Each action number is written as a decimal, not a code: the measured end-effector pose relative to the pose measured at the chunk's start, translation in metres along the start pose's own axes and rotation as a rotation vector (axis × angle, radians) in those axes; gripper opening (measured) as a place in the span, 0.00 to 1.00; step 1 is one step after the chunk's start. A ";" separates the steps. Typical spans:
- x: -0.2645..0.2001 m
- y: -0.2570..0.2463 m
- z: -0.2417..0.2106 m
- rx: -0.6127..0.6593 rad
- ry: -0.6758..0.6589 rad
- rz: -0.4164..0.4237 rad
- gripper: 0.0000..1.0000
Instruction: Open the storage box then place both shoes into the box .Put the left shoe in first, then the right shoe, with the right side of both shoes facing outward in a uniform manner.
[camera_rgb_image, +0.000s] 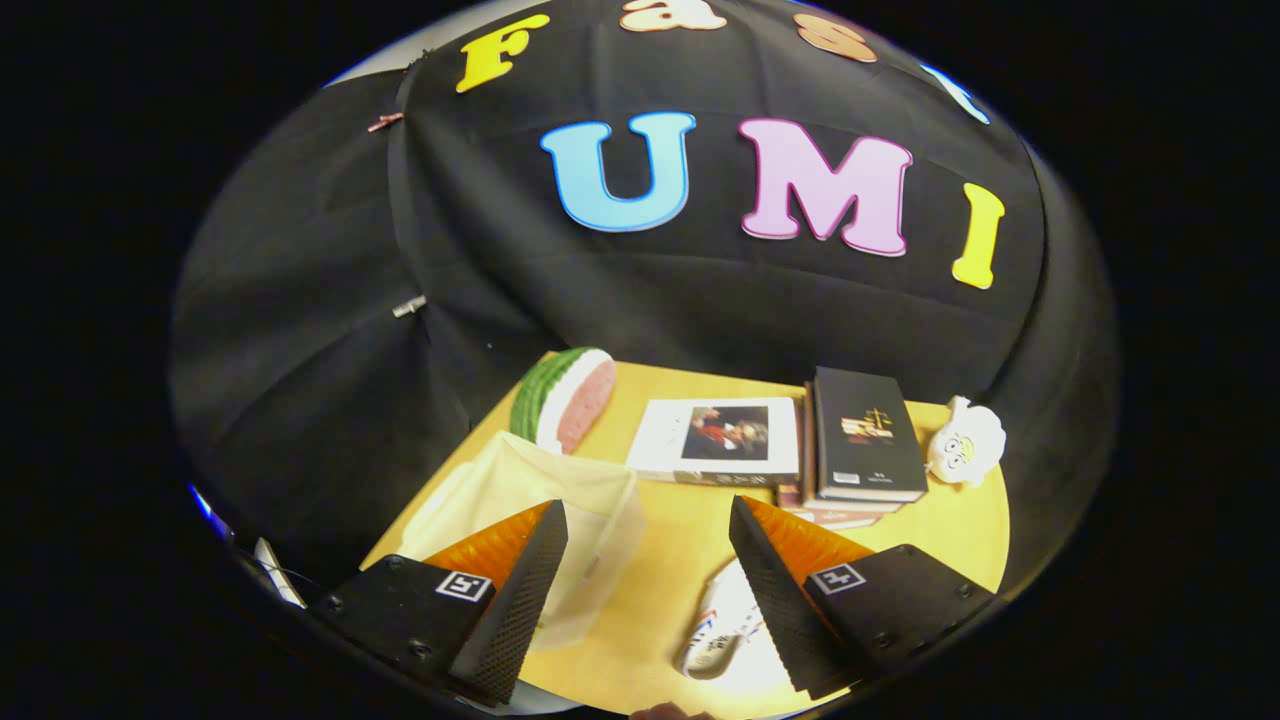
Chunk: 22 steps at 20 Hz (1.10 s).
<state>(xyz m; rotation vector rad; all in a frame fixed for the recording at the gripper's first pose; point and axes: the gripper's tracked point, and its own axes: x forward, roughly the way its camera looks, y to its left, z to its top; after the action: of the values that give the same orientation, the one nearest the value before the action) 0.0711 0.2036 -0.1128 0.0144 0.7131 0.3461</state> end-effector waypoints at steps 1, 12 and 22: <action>0.001 -0.014 -0.012 -0.013 0.014 -0.016 0.99; 0.021 -0.116 -0.151 -0.028 0.248 -0.096 0.99; 0.068 -0.130 -0.238 0.124 0.440 -0.061 0.99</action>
<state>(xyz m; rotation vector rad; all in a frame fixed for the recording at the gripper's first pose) 0.0058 0.0774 -0.3538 0.0349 1.1674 0.2474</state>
